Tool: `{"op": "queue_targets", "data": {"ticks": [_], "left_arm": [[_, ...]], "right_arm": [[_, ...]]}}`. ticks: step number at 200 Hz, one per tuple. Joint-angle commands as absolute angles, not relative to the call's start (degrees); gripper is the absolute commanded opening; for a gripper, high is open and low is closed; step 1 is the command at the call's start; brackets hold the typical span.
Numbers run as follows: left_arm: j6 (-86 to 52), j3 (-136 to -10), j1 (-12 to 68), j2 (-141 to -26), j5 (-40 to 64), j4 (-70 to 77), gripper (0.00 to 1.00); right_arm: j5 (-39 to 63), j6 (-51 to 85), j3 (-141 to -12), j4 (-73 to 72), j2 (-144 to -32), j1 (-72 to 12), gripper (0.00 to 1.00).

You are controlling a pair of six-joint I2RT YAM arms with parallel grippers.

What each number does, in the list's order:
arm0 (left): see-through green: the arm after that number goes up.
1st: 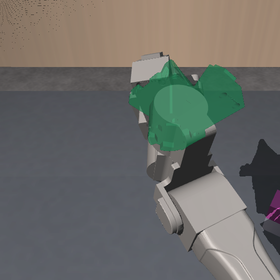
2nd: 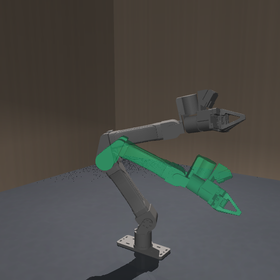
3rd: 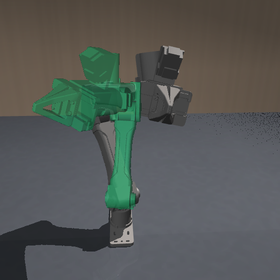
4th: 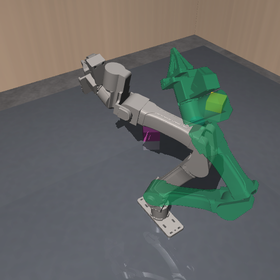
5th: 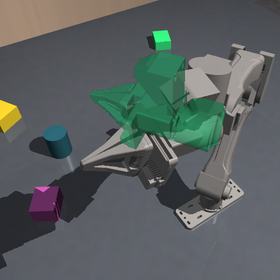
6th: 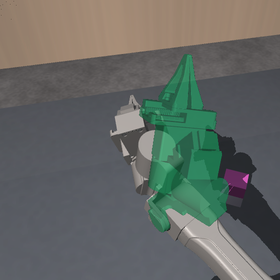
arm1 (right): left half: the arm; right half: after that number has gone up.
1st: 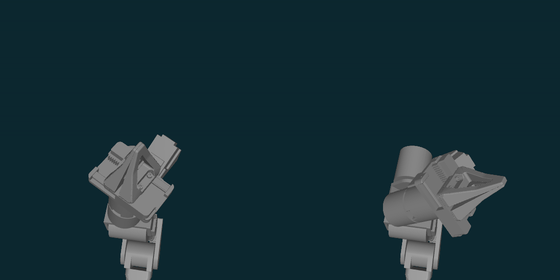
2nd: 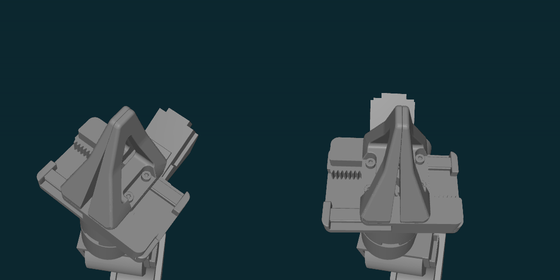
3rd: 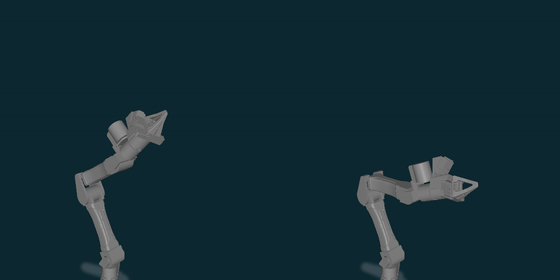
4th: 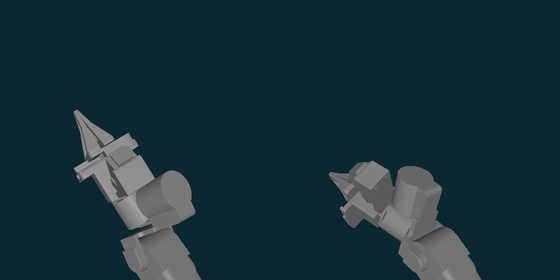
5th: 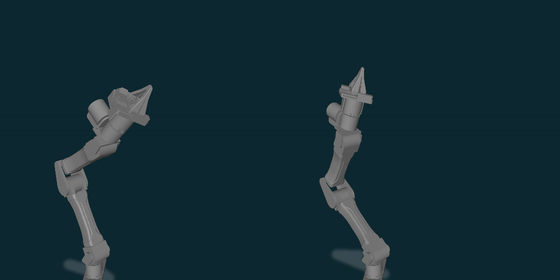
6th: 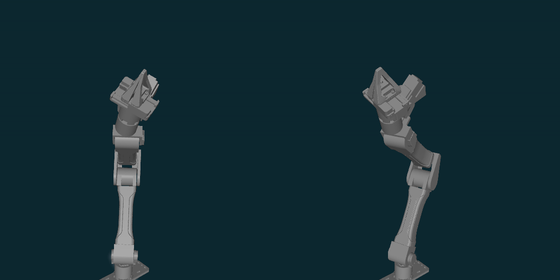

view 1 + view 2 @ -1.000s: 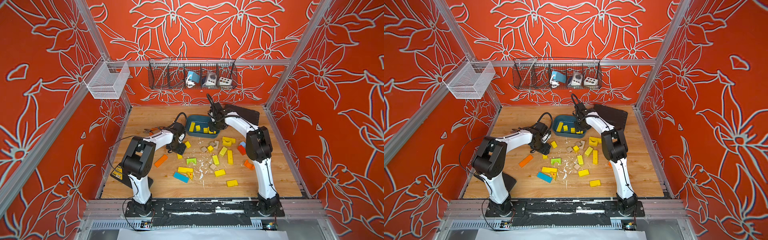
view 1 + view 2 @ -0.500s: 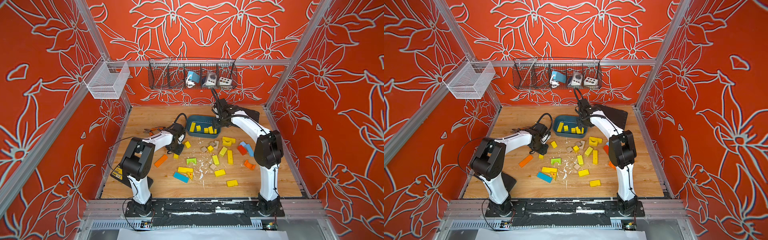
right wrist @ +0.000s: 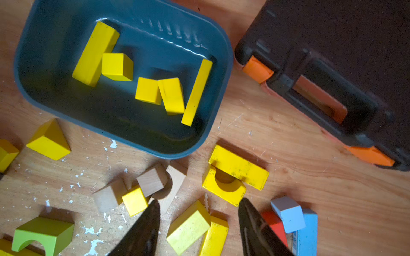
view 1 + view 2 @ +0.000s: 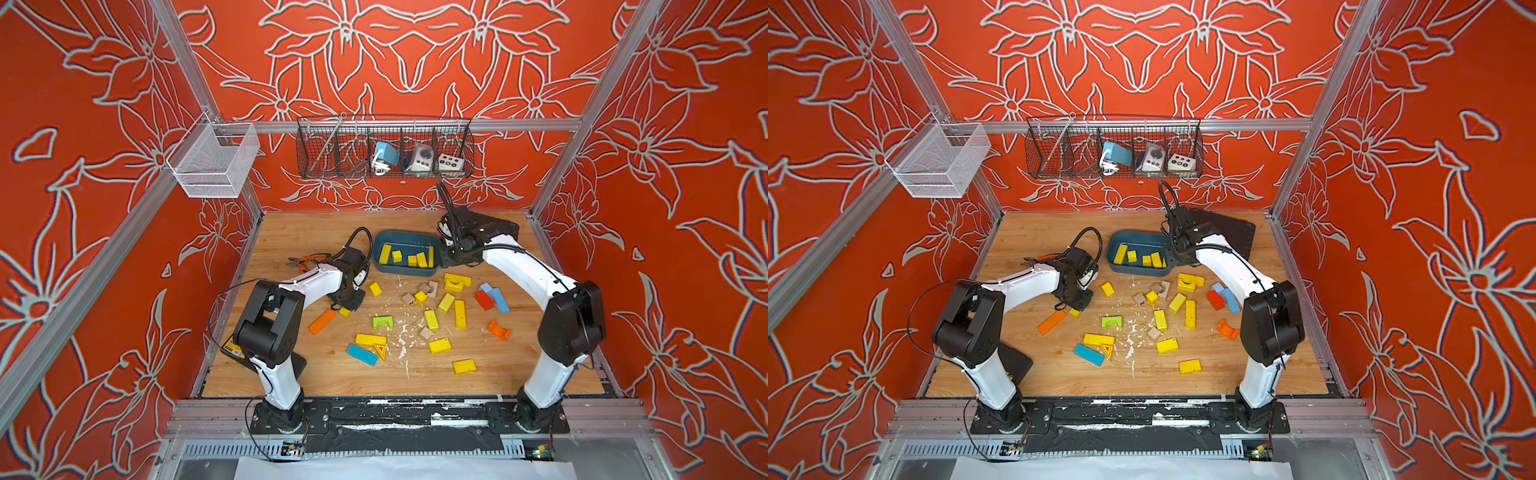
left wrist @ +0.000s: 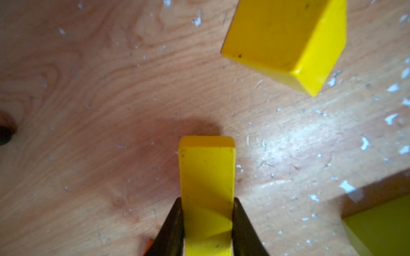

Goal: Pick out the yellow building blocks
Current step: Pick up the building block from the center of the board, then place the building block in the storage box.

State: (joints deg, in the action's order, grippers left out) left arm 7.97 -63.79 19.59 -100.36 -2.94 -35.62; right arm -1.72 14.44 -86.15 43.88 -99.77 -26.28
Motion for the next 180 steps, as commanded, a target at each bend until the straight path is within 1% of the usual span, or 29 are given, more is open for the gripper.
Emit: {"op": "queue_targets", "data": {"ticks": [1, 34, 74, 129, 158, 180], "left_arm": [[9.47, -65.48, 19.78, -96.99, -2.32, -37.97, 0.19], [10.49, -72.14, 19.86, -95.58, -0.41, -41.11, 0.19], [11.55, -84.01, 21.07, -98.52, 0.90, -43.51, 0.19], [12.72, -101.49, 23.97, -110.23, 2.17, -43.25, 0.21], [13.17, -107.26, 24.43, -116.68, 2.16, -41.21, 0.21], [13.60, -108.70, 25.00, -119.88, 2.35, -38.31, 0.21]], "right_arm": [[-3.30, 16.32, -81.33, 43.11, -94.85, -26.37, 0.59], [-3.77, 18.28, -73.37, 43.12, -88.98, -26.37, 0.60], [-3.66, 20.81, -64.31, 43.50, -80.91, -26.32, 0.60], [-1.42, 25.65, -53.40, 43.51, -72.10, -28.12, 0.59], [-1.32, 28.45, -49.36, 43.42, -70.20, -30.33, 0.59], [-1.38, 30.33, -46.79, 42.81, -69.28, -31.91, 0.59]]}}
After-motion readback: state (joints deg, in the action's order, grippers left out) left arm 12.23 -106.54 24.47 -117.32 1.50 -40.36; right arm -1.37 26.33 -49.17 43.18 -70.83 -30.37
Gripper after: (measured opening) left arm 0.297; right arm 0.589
